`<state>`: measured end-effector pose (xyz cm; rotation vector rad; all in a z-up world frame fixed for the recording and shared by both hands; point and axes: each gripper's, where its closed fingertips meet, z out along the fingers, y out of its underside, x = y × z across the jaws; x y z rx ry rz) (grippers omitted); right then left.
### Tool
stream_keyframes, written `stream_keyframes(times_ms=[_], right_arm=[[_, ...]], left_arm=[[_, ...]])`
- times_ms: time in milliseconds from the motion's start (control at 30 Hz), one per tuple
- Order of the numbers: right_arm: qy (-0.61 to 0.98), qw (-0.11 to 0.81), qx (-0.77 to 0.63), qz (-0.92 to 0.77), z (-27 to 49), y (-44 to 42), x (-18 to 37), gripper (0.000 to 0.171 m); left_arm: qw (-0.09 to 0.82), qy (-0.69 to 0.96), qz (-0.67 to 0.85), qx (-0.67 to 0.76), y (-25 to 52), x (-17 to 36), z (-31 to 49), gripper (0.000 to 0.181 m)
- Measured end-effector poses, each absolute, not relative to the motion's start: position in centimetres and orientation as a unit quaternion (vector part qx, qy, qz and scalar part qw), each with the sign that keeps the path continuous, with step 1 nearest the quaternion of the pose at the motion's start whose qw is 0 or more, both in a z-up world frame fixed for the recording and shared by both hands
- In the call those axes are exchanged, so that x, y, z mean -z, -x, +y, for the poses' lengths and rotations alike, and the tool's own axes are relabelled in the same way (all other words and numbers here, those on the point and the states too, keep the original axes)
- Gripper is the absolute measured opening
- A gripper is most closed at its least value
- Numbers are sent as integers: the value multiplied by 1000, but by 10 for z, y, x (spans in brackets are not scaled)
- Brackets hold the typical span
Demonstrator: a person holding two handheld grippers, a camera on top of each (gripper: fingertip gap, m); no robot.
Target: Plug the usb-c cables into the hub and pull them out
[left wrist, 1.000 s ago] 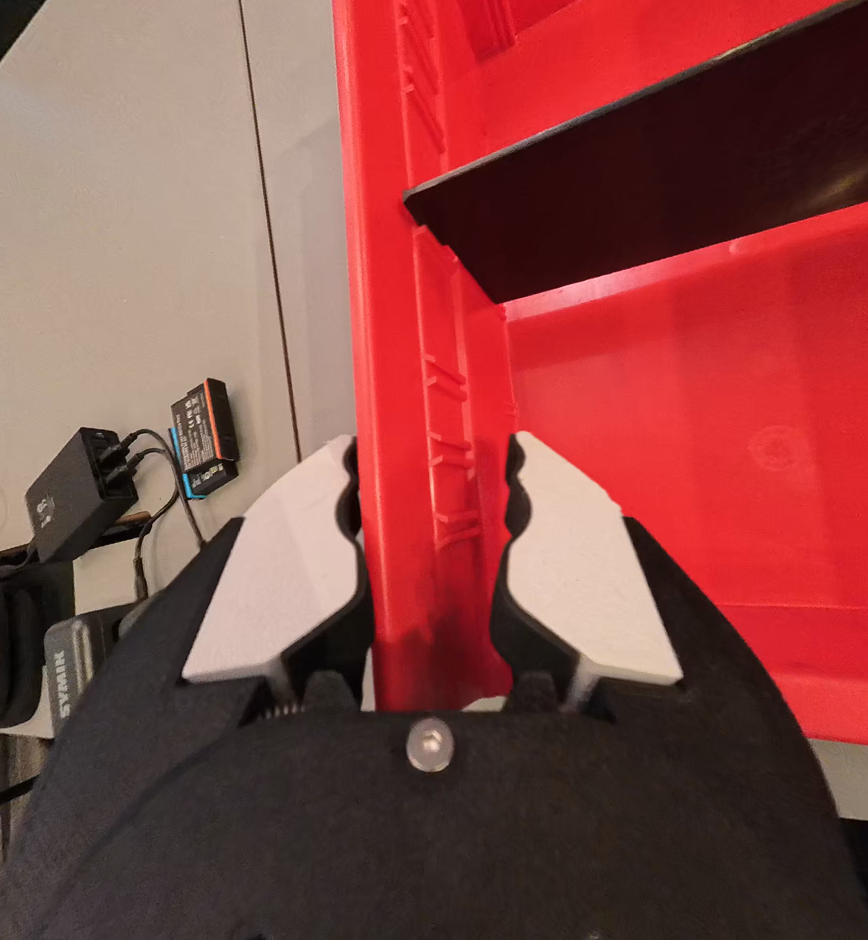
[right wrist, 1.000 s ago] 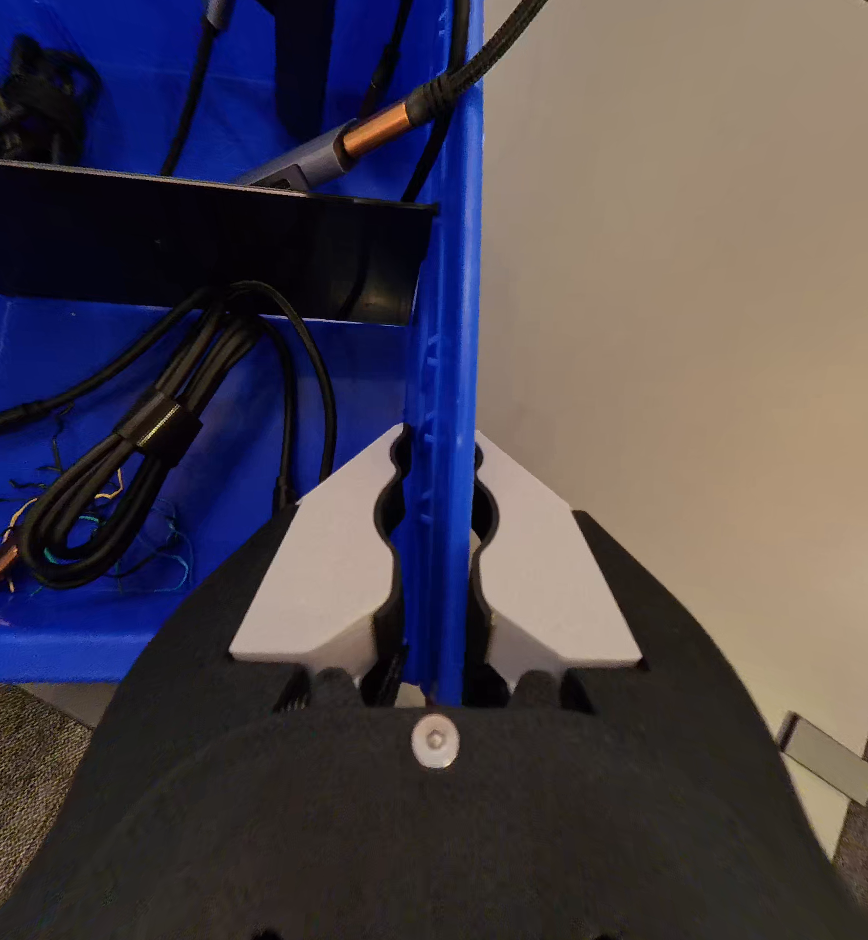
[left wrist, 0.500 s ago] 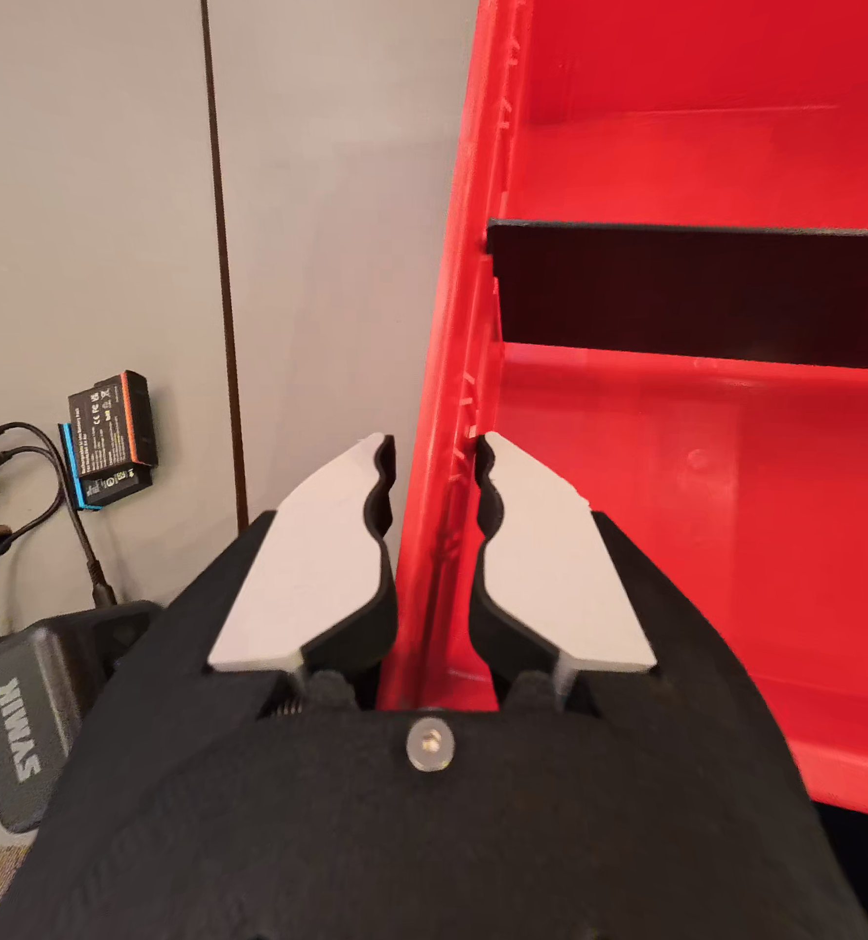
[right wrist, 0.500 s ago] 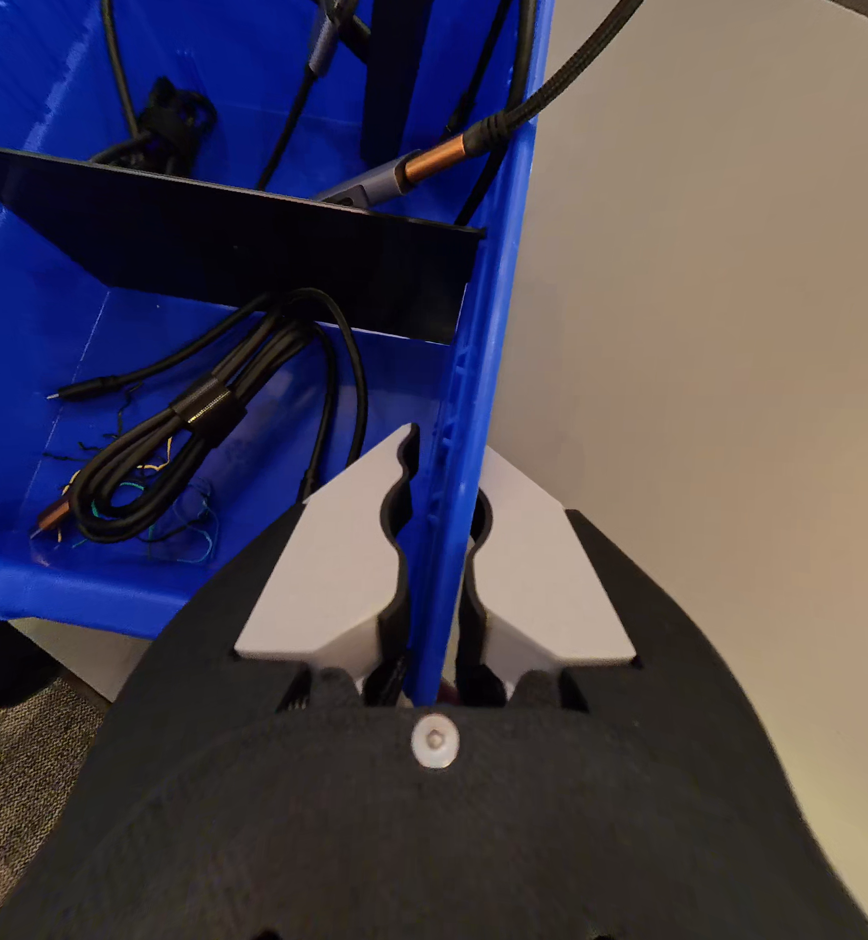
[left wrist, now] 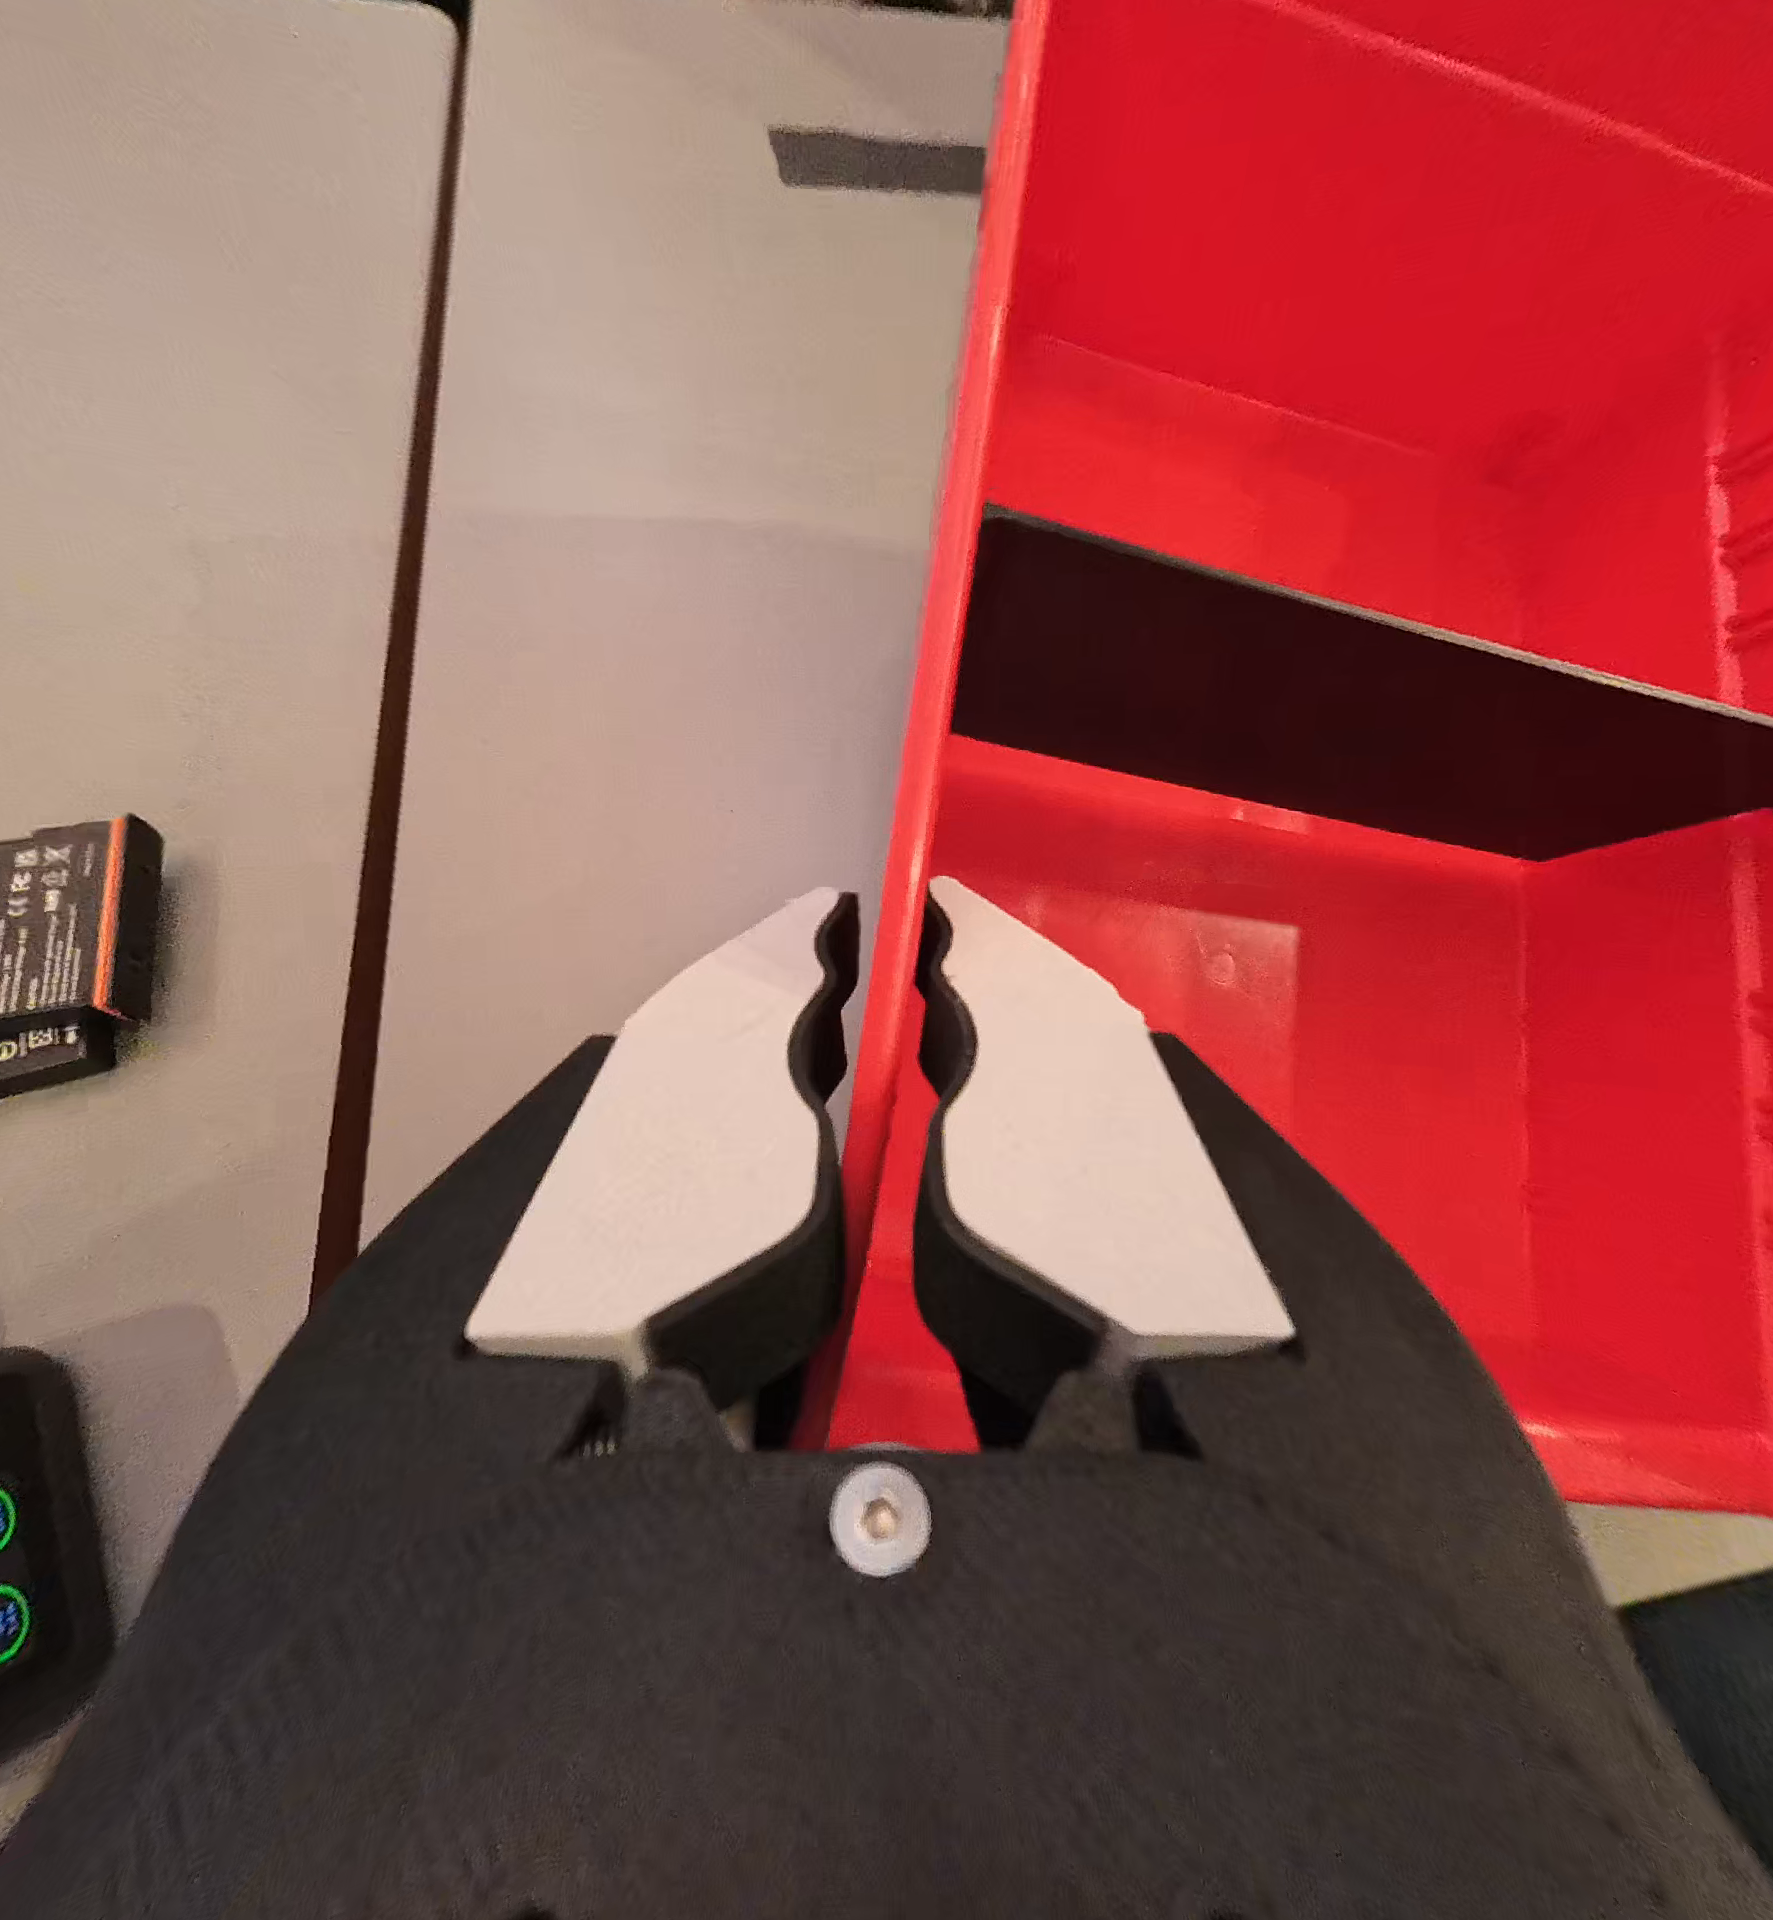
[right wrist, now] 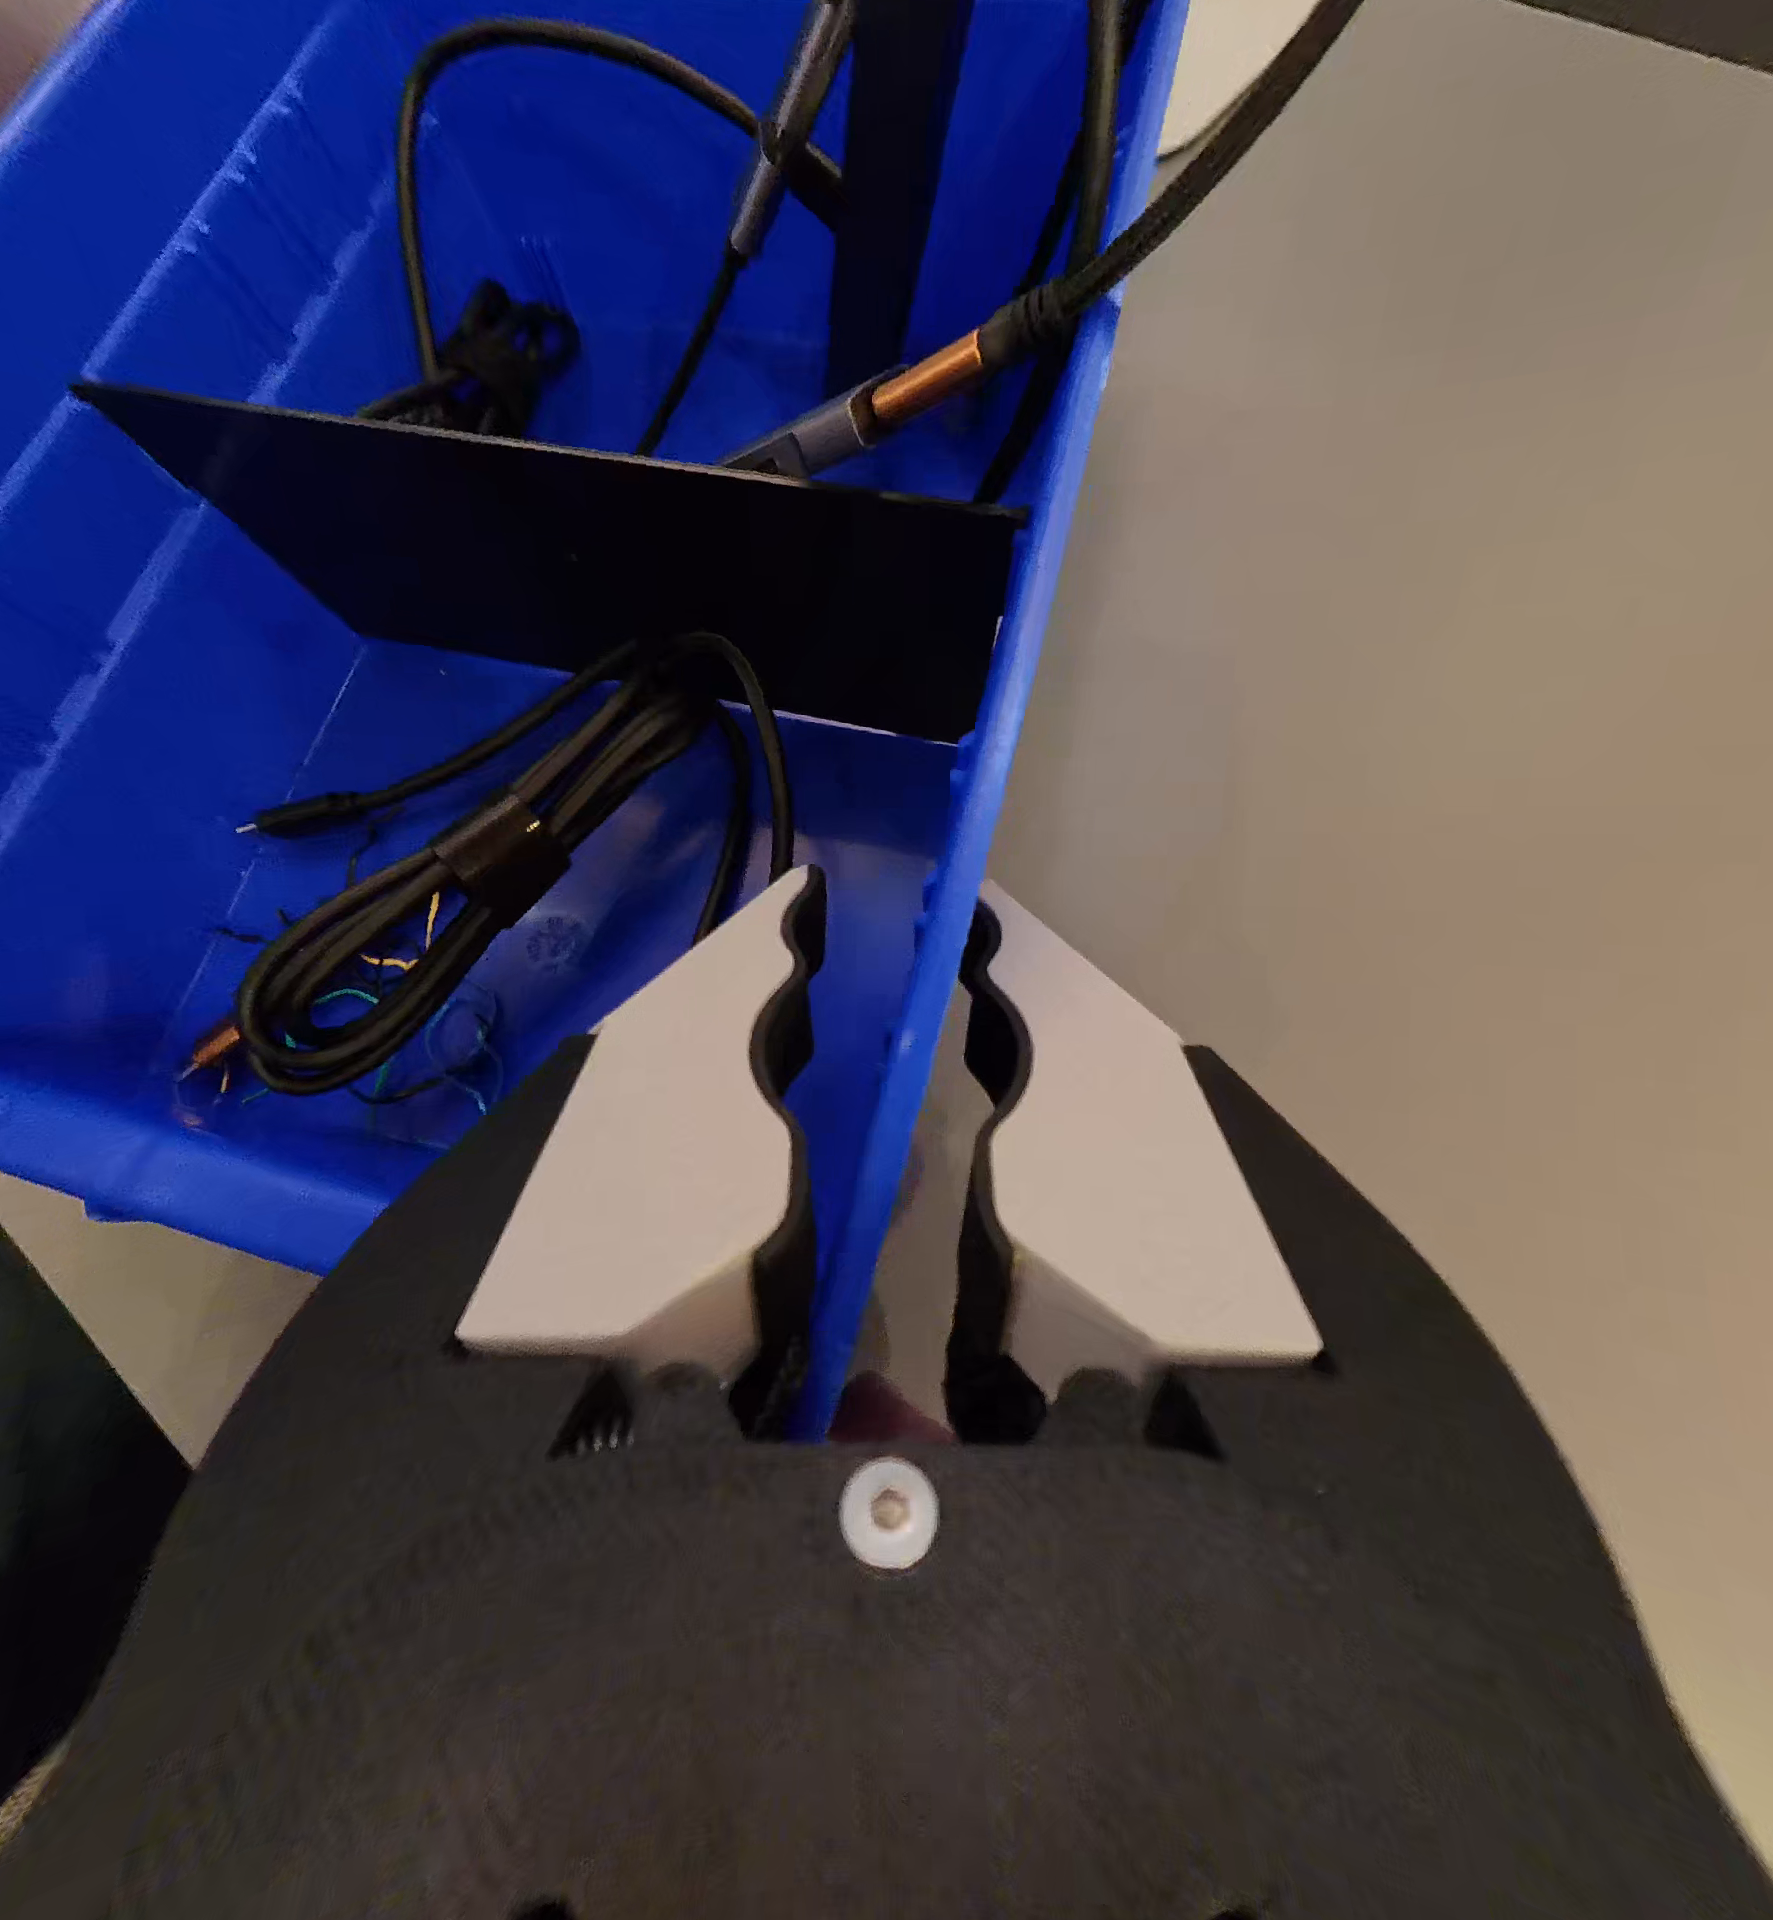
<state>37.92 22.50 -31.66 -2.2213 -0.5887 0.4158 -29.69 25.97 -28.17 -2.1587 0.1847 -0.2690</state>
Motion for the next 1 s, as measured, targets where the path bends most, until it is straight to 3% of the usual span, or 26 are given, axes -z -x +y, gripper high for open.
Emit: stream_keyframes(times_ms=[33,267,567,833,1000], right_arm=[[873,393,-169,-233,229,-369,316,22],[863,389,-201,-252,251,-293,316,30],[848,375,-252,-276,253,-185,317,61],[838,349,-291,-303,241,-79,321,103],[826,347,-299,-329,232,-21,321,120]], left_arm=[[469,874,70,109,299,280,260,8],[506,857,43,89,315,268,263,6],[561,820,13,110,323,231,261,6],[602,787,-15,131,332,197,251,6],[622,770,-26,138,344,182,242,6]])
